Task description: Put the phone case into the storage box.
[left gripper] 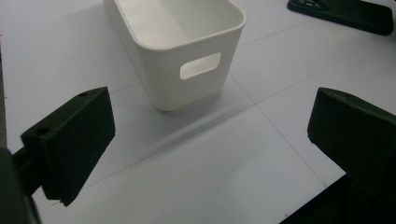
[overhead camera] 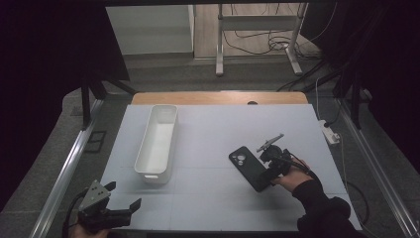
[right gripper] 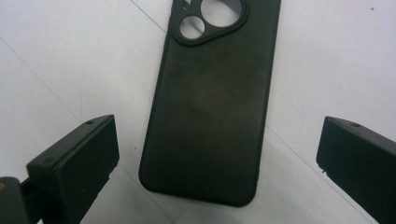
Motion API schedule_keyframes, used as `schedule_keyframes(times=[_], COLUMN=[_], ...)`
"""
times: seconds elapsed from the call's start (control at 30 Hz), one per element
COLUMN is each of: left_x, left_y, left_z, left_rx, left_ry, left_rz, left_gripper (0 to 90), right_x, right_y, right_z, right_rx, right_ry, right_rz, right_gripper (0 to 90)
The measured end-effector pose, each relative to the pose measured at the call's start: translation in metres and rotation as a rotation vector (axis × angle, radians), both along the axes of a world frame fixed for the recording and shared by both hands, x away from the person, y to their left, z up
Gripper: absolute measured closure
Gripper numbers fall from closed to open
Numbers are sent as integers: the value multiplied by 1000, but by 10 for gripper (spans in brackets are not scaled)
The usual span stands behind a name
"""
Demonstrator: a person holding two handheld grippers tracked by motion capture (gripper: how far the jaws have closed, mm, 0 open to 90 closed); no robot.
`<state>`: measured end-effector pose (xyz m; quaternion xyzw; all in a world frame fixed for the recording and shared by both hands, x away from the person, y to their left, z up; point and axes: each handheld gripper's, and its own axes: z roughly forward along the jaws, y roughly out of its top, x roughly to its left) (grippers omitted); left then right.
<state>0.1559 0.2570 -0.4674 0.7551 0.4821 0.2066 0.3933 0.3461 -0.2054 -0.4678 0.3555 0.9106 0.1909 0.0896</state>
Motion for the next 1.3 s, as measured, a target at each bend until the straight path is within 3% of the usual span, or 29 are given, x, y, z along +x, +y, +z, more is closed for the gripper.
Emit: schedule_keyframes(times=[0.67,0.93,1.17,1.3], left_x=[0,0,0,0], left_y=[0,0,0,0], left_z=[0,0,0,0], left_rx=[1,-3,-1,0], left_ry=[0,0,-1,0], left_rz=[2,0,1,1], left_gripper=[19,19,19,19], right_x=[15,16,16,14], right_y=[28,30,27,27], right_z=[-3,-5,-17,-26], right_rx=[-22,-24,-6,-28], right_ry=[10,12,29,29], right_rz=[37,23,23,24], right_gripper=[0,0,0,0])
